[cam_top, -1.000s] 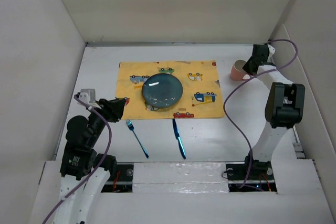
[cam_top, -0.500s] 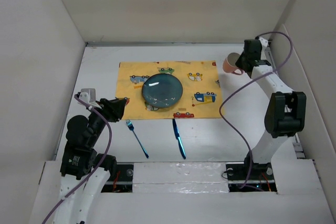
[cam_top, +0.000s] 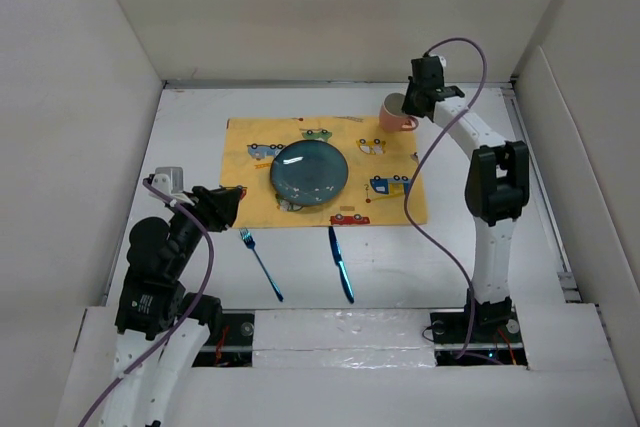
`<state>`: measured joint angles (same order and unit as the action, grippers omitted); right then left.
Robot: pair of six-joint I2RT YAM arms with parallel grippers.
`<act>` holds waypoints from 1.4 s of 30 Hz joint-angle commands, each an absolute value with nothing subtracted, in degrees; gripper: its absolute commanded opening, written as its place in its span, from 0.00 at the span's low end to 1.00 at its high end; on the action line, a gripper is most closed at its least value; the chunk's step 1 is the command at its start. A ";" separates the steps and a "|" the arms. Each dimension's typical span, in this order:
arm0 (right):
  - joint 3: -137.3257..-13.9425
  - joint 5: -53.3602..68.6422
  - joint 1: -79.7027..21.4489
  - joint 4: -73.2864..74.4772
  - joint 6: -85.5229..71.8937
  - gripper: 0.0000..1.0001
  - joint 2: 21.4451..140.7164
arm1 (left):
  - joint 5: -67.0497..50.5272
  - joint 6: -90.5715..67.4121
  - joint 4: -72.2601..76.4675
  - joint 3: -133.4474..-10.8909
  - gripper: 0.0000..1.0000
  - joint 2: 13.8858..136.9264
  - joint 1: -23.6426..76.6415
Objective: Set the dinner table for one person
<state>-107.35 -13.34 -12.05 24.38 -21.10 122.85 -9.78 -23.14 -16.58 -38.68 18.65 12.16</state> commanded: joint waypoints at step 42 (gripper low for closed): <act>-49.51 -16.77 -48.83 -1.26 -30.39 0.00 70.76 | -10.46 -22.85 -14.32 -38.32 0.00 18.19 12.39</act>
